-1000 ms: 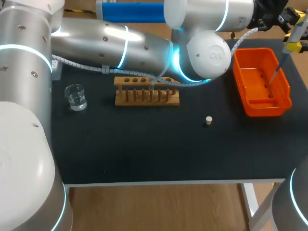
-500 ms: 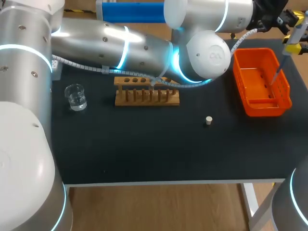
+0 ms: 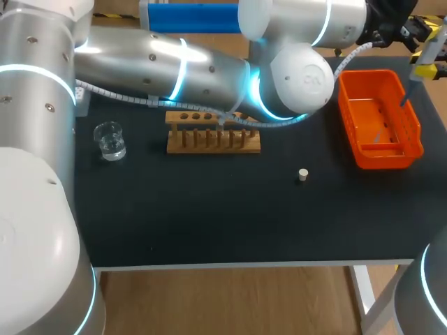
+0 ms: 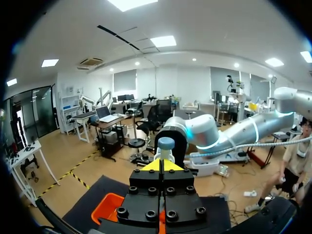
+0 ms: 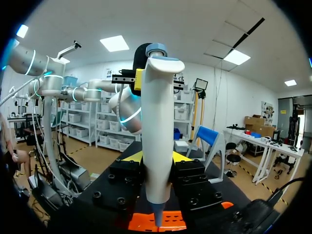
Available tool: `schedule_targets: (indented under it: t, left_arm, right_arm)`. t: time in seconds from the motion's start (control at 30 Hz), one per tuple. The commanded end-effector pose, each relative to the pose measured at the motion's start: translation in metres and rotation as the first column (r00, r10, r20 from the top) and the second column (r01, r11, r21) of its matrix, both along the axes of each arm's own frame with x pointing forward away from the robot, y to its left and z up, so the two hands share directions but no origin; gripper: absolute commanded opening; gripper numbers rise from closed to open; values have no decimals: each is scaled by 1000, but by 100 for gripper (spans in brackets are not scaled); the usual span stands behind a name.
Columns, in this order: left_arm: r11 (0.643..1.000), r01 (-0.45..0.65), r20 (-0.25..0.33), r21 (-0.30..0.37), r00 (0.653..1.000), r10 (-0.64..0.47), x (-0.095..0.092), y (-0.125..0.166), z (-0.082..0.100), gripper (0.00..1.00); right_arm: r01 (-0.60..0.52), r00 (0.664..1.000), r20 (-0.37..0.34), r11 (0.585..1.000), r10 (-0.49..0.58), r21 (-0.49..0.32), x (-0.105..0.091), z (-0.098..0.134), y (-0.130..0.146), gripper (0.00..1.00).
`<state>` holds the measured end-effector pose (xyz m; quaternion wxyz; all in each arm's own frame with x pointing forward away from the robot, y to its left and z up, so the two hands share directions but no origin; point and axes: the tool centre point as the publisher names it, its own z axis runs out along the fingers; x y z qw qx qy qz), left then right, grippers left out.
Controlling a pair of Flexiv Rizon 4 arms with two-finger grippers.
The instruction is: Invert the test tube, pick up the pipette, mount the tip to pipette, aspirate from beaker and dispense into the tube, eject the tip, return the pipette, and cap with the stopper.
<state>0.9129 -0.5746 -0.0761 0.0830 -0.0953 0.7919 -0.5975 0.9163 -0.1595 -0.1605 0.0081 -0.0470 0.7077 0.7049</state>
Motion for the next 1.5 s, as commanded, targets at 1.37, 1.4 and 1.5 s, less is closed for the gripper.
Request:
schedule_targets:
  t: [1.37, 1.4, 1.5]
  left_arm:
    - [891, 450, 94, -60, 891, -444, -8, 100, 44, 100]
    - [881, 467, 100, -71, 882, -460, -10, 104, 43, 100]
    - [867, 492, 108, -77, 869, -483, -15, 113, 42, 100]
  right_arm:
    - [-8, 1000, 0, 1000, 8, -3, 1, 11, 0, 0]
    - [-8, 1000, 0, 1000, 8, -3, 1, 11, 0, 0]
    - [-8, 1000, 0, 1000, 8, -3, 1, 11, 0, 0]
